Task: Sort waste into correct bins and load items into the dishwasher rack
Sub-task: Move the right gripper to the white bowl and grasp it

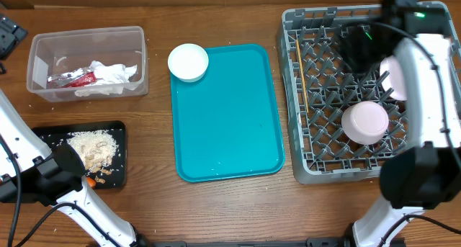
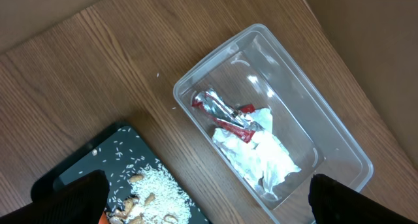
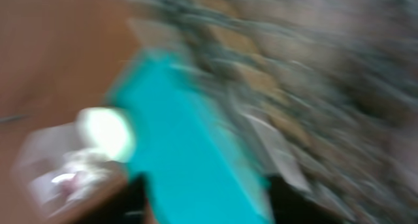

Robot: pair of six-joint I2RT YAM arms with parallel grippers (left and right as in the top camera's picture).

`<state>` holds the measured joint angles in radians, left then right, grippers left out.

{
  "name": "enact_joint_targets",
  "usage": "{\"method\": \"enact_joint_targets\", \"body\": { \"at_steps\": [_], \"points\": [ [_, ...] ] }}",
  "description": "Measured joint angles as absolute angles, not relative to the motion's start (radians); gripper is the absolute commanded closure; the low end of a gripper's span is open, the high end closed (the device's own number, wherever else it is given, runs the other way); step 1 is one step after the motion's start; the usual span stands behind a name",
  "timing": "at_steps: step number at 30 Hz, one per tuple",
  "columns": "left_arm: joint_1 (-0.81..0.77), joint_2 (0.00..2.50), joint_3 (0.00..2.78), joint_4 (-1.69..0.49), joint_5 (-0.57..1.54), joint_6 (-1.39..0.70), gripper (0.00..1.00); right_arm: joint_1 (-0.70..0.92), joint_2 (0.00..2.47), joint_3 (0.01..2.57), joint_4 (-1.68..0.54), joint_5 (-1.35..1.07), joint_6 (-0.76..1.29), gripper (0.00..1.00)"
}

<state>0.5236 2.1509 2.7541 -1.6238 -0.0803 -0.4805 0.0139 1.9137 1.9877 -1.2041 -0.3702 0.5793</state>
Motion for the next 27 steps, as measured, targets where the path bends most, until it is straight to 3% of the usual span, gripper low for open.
{"method": "enact_joint_targets", "body": {
  "at_steps": [5, 10, 15, 22, 27],
  "points": [
    [0.524, 2.151, 2.754, -1.624, -0.080, -0.480, 0.00, 0.246, 1.926, 2.007, -0.850, -0.447, 0.658, 0.00],
    [0.524, 2.151, 2.754, -1.624, -0.080, -0.481, 0.00, 0.344, 2.055, 2.019, -0.653, -0.517, 0.725, 0.01],
    [0.524, 2.151, 2.754, -1.624, -0.080, -0.480, 0.00, 0.375, 2.261, 2.015, -0.582, -0.535, 0.756, 0.01],
    [0.524, 2.151, 2.754, -1.624, -0.080, -0.480, 0.00, 0.448, 2.364, 2.003, -0.544, -0.485, 0.767, 0.00],
    [0.524, 2.151, 2.754, -1.624, -0.080, -0.480, 0.00, 0.519, 2.373, 2.004, -0.562, -0.423, 0.759, 0.10]
  ]
}}
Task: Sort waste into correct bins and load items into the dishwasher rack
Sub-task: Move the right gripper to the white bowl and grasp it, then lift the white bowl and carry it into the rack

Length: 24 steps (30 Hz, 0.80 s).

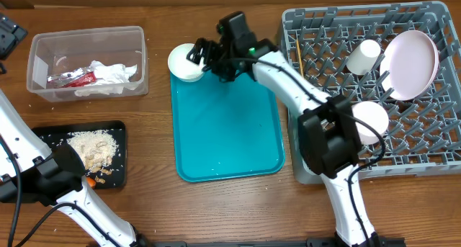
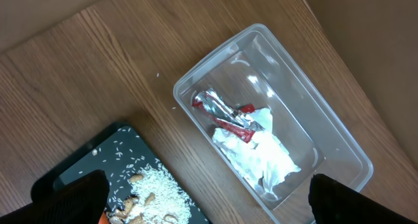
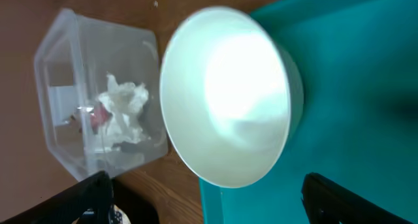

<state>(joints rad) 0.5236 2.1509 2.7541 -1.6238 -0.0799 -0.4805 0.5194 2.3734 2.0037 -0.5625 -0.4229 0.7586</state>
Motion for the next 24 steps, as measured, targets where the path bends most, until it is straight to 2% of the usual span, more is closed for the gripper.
{"method": "enact_joint_targets", "body": {
  "at_steps": [8, 13, 17, 21, 24],
  "points": [
    [0.524, 2.151, 2.754, -1.624, -0.080, -0.480, 0.00, 0.565, 2.405, 2.004, -0.695, -0.230, 0.737, 0.13],
    [0.524, 2.151, 2.754, -1.624, -0.080, -0.480, 0.00, 0.562, 2.408, 2.005, -0.745, -0.184, 0.733, 0.20],
    [0.524, 2.151, 2.754, -1.624, -0.080, -0.480, 0.00, 0.559, 2.410, 2.022, -0.899, -0.112, 0.731, 0.28],
    [0.524, 2.151, 2.754, -1.624, -0.080, -0.480, 0.00, 0.534, 2.421, 2.104, -1.126, -0.031, 0.729, 0.28],
    [0.524, 2.151, 2.754, -1.624, -0.080, -0.480, 0.00, 0.505, 2.444, 2.281, -1.333, 0.079, 0.729, 0.26]
  ]
}}
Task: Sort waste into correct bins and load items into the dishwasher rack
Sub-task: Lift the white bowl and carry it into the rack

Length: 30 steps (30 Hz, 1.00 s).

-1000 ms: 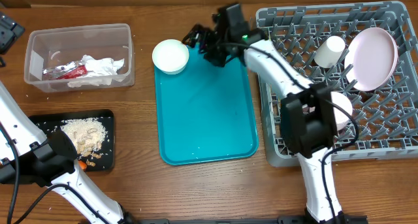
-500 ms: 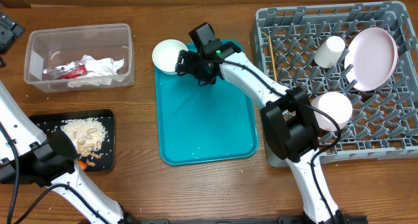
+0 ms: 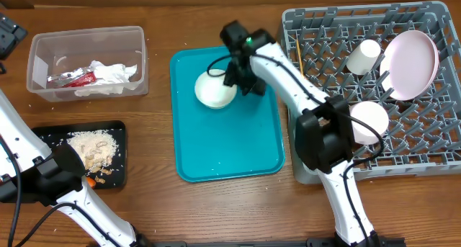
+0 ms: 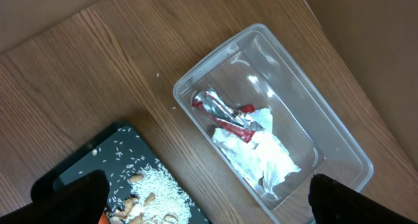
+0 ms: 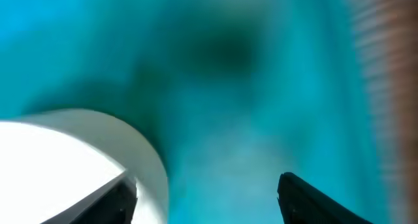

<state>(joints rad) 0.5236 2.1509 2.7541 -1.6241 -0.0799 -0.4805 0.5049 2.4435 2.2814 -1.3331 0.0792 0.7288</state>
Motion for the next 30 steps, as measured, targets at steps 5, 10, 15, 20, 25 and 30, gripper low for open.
{"method": "enact_joint_targets", "body": {
  "at_steps": [5, 10, 15, 20, 25, 30],
  "points": [
    [0.524, 2.151, 2.754, -1.624, -0.080, -0.480, 0.00, 0.484, 2.448, 2.571, -1.534, 0.198, 0.705, 0.13],
    [0.524, 2.151, 2.754, -1.624, -0.080, -0.480, 0.00, 0.508, 2.441, 2.679, -1.394, 0.085, 0.524, 0.22],
    [0.524, 2.151, 2.754, -1.624, -0.080, -0.480, 0.00, 0.585, 2.473, 2.678, -1.382, 0.014, 0.360, 0.24],
    [0.524, 2.151, 2.754, -1.624, -0.080, -0.480, 0.00, 0.664, 2.563, 2.676, -1.405, 0.007, 0.248, 0.30],
    [0.524, 2.151, 2.754, -1.624, -0.080, -0.480, 0.00, 0.709, 2.629, 2.656, -1.421, 0.031, 0.183, 0.32],
    [0.524, 2.151, 2.754, -1.624, -0.080, -0.480, 0.00, 0.715, 2.629, 2.615, -1.405, 0.071, 0.163, 0.36]
  ]
}}
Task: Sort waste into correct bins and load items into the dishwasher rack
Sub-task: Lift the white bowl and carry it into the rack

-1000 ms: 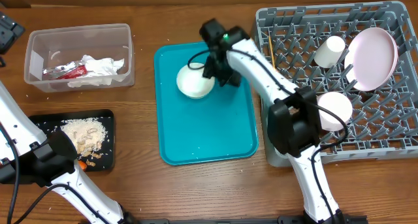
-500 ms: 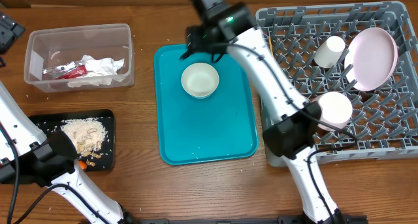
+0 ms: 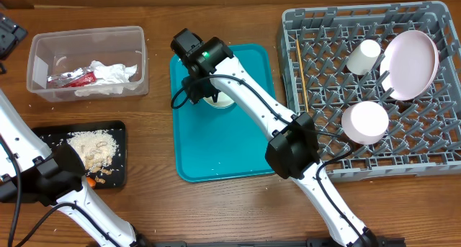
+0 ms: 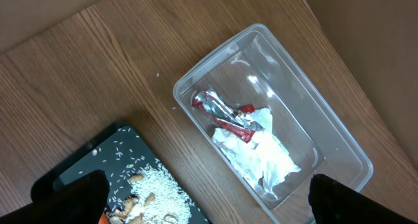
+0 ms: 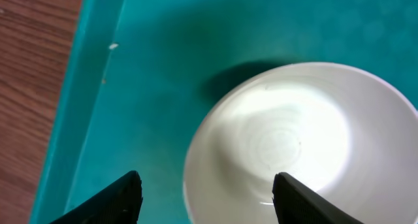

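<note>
A white bowl [image 3: 218, 101] stands upright on the teal tray [image 3: 216, 153], in its far half. In the right wrist view the bowl [image 5: 300, 145] fills the lower right. My right gripper [image 5: 206, 198] is open just above it, with the bowl's left rim between the fingers, one outside and one over the inside. Overhead, the right gripper [image 3: 201, 88] sits at the bowl's left side, its arm crossing the tray. My left gripper [image 4: 206, 181] hangs open and empty at the near left, above the clear bin [image 4: 339, 139] and the black tray [image 4: 72, 172].
The grey dishwasher rack [image 3: 288, 24] on the right holds a pink plate [image 3: 409, 63], a pink bowl [image 3: 365, 122], a white cup [image 3: 362, 56] and a chopstick [image 3: 302, 67]. The clear bin [image 3: 86, 32] holds wrappers and tissue. The black tray [image 3: 43, 135] holds rice and scraps.
My right gripper was at the bowl's right side and is now at its left side, open over the left rim. The bowl stays at about the same spot on the tray. The left arm is unmoved.
The bowl first sat at the tray's far left corner while my right gripper was over the rack. Then the gripper was beside the bowl at that corner. Later the bowl stood farther in on the tray, where it remains, with the gripper now on its left.
</note>
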Robot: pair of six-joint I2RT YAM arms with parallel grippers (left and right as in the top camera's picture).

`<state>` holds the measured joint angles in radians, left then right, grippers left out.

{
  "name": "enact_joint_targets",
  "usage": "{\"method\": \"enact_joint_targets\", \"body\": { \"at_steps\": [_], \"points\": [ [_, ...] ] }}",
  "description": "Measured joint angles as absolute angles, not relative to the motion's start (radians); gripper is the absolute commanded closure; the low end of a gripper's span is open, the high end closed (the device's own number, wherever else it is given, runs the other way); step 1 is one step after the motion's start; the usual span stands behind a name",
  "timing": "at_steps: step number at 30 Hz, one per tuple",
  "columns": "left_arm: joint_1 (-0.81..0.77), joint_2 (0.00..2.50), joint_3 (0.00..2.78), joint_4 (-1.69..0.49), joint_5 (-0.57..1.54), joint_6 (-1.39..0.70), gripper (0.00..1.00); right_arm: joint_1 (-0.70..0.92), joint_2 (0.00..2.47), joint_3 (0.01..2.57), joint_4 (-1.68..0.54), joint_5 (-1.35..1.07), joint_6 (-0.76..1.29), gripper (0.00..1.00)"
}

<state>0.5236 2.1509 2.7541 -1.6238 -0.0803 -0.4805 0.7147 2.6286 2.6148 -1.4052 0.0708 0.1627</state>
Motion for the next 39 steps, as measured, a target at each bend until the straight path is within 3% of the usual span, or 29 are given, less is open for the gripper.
{"method": "enact_joint_targets", "body": {
  "at_steps": [3, 19, 25, 30, 39],
  "points": [
    [0.524, 2.151, 2.754, -1.624, -0.080, -0.480, 0.00, 0.714, 2.629, 2.560, -1.405, 0.083, 0.158, 0.52],
    [0.524, 2.151, 2.754, -1.624, -0.080, -0.480, 0.00, 0.710, 2.629, 2.613, -1.428, 0.052, 0.263, 0.96],
    [0.524, 2.151, 2.754, -1.624, -0.080, -0.480, 0.00, 0.653, 2.573, 2.773, -1.462, -0.028, 0.351, 0.96],
    [0.524, 2.151, 2.754, -1.624, -0.080, -0.480, 0.00, 0.506, 2.444, 2.836, -1.493, -0.133, 0.400, 0.96],
    [0.524, 2.151, 2.754, -1.624, -0.080, -0.480, 0.00, 0.063, 2.268, 2.853, -1.617, -0.472, 0.463, 0.96]
  ]
}}
